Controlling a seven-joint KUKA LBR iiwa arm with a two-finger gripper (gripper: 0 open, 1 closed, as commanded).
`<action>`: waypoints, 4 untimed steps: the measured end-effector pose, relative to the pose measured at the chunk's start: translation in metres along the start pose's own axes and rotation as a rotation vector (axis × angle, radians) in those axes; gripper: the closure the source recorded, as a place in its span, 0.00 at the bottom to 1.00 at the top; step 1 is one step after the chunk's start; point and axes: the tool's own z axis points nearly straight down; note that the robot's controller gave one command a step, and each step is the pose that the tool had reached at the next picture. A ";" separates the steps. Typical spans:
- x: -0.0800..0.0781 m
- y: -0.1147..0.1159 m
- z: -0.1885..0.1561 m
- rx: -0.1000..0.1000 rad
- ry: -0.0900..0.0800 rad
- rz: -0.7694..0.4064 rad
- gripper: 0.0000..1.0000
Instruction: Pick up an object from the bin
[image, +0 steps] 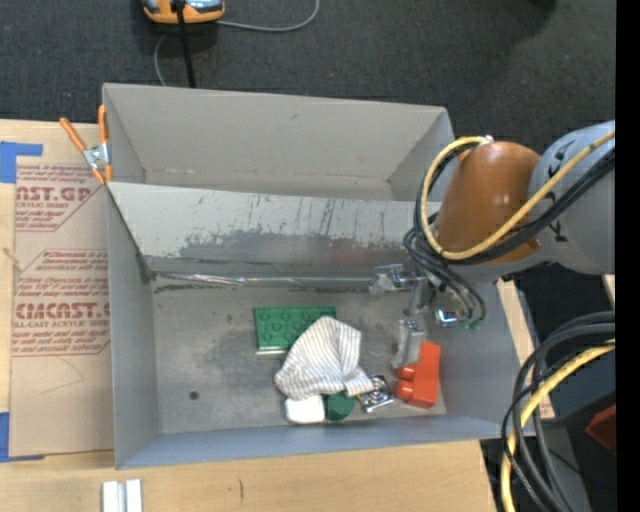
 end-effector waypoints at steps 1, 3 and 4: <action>0.023 0.005 0.049 0.003 -0.001 0.053 0.00; 0.018 0.046 0.072 0.001 0.003 0.072 0.00; 0.047 0.066 0.049 0.000 0.006 -0.081 1.00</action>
Offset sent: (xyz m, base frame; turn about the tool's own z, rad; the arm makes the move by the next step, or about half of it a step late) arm -0.0200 0.0486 -0.0724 0.0672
